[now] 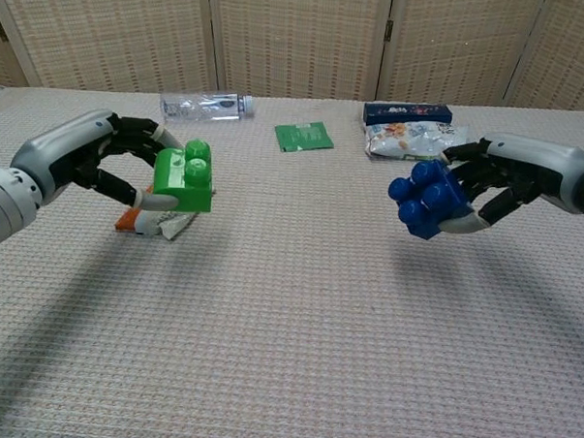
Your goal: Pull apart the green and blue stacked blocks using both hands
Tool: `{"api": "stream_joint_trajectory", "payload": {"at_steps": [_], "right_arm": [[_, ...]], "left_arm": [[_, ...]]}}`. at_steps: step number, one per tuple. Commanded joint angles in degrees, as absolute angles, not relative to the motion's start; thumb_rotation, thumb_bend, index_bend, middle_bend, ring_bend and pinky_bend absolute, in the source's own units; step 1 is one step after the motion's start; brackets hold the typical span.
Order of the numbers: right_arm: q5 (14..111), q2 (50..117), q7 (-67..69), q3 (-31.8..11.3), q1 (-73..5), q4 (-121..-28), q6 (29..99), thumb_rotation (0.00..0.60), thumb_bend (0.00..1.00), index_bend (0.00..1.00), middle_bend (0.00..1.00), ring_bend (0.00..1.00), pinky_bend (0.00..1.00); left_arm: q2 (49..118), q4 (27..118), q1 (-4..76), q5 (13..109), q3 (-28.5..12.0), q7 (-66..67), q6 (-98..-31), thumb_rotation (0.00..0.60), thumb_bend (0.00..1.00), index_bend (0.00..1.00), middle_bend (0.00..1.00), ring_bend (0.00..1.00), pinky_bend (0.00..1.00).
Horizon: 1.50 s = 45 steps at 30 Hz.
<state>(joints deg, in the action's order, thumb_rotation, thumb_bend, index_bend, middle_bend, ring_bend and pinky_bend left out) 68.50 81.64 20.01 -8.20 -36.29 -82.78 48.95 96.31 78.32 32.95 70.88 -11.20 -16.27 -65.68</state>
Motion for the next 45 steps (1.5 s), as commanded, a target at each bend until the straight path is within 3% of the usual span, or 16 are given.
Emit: {"api": "stream_joint_trajectory", "payload": {"at_steps": [1,10,12,13,16,18,20,21,25,29,37,45], "right_arm": [[67.0,80.8,17.9,-7.4,-35.2,-83.1,48.6,0.6,0.31,0.71,0.52,0.51,0.33],[66.4,80.0,17.4,-7.2,-33.8,-80.9,47.7,0.6,0.31,0.71,0.51,0.51,0.33],[67.1,79.4,17.2,-6.9,-34.0,-80.9,46.8,0.6,0.31,0.68,0.47,0.48,0.33],[67.5,79.2,17.2,-6.7,-34.0,-80.9,46.5,0.6,0.31,0.66,0.45,0.47,0.33],[67.9,78.2,16.2,-5.6,-34.7,-80.9,43.6,0.6,0.31,0.43,0.3,0.35,0.3],[67.3,77.6,15.9,-5.2,-35.3,-81.0,41.1,0.6,0.31,0.2,0.15,0.23,0.24],[67.1,77.3,16.3,-5.3,-35.6,-81.2,39.7,0.6,0.31,0.04,0.04,0.13,0.18],[67.2,77.2,16.4,-5.3,-35.7,-81.3,39.4,0.6,0.31,0.01,0.01,0.09,0.16],[68.5,76.4,16.8,-5.9,-35.6,-82.2,40.3,0.6,0.31,0.0,0.0,0.01,0.08],[70.0,73.9,17.0,-6.1,-35.3,-84.5,41.1,0.6,0.31,0.0,0.0,0.0,0.04],[75.5,64.7,16.0,-6.3,-33.5,-93.0,46.0,0.6,0.31,0.0,0.0,0.0,0.0],[83.3,64.6,3.7,-2.5,-25.3,-93.9,62.6,0.6,0.31,0.0,0.0,0.0,0.0]], "left_arm": [[98.4,74.4,31.9,72.1,-9.9,-18.8,-65.4,0.6,0.42,0.66,0.84,0.34,0.0],[100.6,68.9,30.9,72.9,-9.4,-23.4,-63.5,0.6,0.42,0.65,0.84,0.34,0.0],[100.4,68.7,31.0,73.1,-9.4,-23.9,-62.7,0.6,0.42,0.6,0.81,0.32,0.0],[100.2,68.8,31.1,73.2,-9.3,-24.2,-62.2,0.6,0.42,0.54,0.75,0.29,0.0],[99.1,69.5,31.5,73.5,-9.0,-24.8,-60.0,0.6,0.42,0.37,0.53,0.18,0.0],[98.4,70.0,31.7,73.7,-8.8,-25.4,-58.6,0.6,0.4,0.29,0.41,0.1,0.0],[97.6,70.6,32.0,73.8,-8.5,-25.7,-57.2,0.6,0.36,0.19,0.28,0.03,0.0],[97.3,70.8,32.1,73.9,-8.5,-25.6,-57.0,0.6,0.33,0.15,0.23,0.01,0.0],[96.1,72.1,32.2,74.1,-8.5,-24.6,-56.4,0.6,0.25,0.05,0.09,0.0,0.0],[95.2,73.7,32.4,73.9,-8.9,-23.9,-56.0,0.6,0.22,0.0,0.02,0.0,0.0],[89.0,80.6,32.7,75.6,-8.3,-19.2,-55.7,0.6,0.22,0.0,0.0,0.0,0.0],[78.2,86.5,29.6,84.1,-2.9,-10.1,-62.4,0.6,0.22,0.02,0.0,0.0,0.0]]}}
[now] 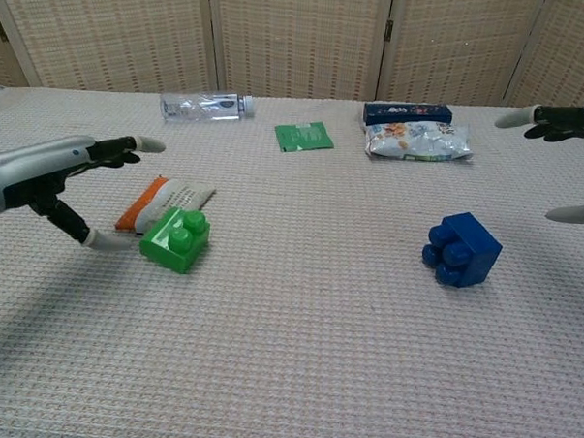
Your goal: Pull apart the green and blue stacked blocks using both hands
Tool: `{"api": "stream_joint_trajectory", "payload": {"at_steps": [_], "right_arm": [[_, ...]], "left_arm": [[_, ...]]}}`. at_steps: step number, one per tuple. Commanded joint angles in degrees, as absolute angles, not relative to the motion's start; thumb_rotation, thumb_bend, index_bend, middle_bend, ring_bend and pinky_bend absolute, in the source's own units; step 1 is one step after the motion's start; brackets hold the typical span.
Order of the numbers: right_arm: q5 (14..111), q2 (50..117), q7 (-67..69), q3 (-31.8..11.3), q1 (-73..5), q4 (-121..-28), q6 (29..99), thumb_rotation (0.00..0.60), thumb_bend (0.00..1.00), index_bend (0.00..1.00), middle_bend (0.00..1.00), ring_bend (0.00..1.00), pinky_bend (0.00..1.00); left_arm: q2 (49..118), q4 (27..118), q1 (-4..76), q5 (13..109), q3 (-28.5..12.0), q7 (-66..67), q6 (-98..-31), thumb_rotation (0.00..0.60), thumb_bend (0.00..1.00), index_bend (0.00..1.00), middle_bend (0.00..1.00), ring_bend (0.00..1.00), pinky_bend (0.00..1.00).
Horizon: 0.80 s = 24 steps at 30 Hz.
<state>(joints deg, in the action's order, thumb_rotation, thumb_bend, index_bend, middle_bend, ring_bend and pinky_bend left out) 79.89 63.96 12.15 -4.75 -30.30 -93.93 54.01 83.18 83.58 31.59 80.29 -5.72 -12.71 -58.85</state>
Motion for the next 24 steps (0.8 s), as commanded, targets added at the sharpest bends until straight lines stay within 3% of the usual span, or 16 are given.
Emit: {"api": "stream_joint_trajectory", "payload": {"at_steps": [1,5,11,17,24], "right_arm": [[83.5,65.5,0.6,-2.1,-23.9,-93.4,65.1,0.6,0.31,0.0,0.0,0.0,0.0],[84.8,70.4,-11.3,-1.3,-18.2,-89.9,76.2,0.6,0.31,0.0,0.0,0.0,0.0],[83.2,71.5,-20.3,1.0,-10.8,-93.8,84.4,0.6,0.31,0.0,0.0,0.0,0.0],[84.6,70.5,-23.7,1.4,-8.3,-97.6,87.8,0.6,0.31,0.0,0.0,0.0,0.0],[84.9,70.7,-23.9,1.1,-8.2,-97.6,86.2,0.6,0.31,0.0,0.0,0.0,0.0]], "left_arm": [[77.2,86.6,28.6,85.1,-2.4,-9.1,-64.4,0.6,0.22,0.03,0.01,0.0,0.0],[74.6,84.2,23.6,87.6,0.2,-5.0,-72.0,0.6,0.22,0.06,0.03,0.0,0.0],[70.5,86.3,18.2,85.4,3.4,4.5,-74.6,0.6,0.22,0.05,0.01,0.0,0.0],[69.5,90.0,15.0,83.5,4.3,15.3,-77.2,0.6,0.22,0.01,0.0,0.0,0.0],[69.7,90.2,13.5,85.6,2.8,14.1,-81.3,0.6,0.22,0.0,0.0,0.0,0.0]]}}
